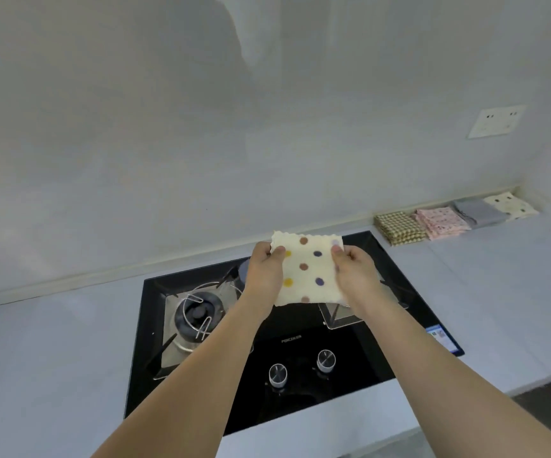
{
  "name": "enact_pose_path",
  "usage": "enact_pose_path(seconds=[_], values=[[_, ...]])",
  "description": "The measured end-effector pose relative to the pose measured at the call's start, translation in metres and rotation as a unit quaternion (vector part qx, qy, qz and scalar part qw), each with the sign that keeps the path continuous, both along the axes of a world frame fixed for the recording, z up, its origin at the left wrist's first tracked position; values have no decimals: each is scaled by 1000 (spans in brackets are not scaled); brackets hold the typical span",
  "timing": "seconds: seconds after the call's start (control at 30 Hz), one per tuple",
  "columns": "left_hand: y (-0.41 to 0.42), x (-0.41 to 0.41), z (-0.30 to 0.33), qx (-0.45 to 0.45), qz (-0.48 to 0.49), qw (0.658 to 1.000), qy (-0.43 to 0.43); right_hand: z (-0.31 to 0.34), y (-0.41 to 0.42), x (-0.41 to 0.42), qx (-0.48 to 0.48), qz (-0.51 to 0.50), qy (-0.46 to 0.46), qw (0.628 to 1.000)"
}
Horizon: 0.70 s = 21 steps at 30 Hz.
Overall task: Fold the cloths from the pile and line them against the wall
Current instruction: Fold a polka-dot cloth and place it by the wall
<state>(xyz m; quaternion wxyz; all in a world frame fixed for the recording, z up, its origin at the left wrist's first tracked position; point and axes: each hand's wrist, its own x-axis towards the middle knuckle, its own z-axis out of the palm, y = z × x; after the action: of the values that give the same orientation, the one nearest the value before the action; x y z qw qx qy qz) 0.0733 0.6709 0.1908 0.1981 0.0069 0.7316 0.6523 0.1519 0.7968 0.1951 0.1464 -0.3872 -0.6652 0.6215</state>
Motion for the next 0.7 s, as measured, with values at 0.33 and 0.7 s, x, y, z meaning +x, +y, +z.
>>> enact_pose_path(seconds=[0.33, 0.7], values=[[193, 39, -7, -14, -43, 999, 0, -10, 194, 54, -181, -29, 32, 983], [346, 48, -6, -18, -30, 993, -108, -16, 351, 62, -144, 45, -51, 987]])
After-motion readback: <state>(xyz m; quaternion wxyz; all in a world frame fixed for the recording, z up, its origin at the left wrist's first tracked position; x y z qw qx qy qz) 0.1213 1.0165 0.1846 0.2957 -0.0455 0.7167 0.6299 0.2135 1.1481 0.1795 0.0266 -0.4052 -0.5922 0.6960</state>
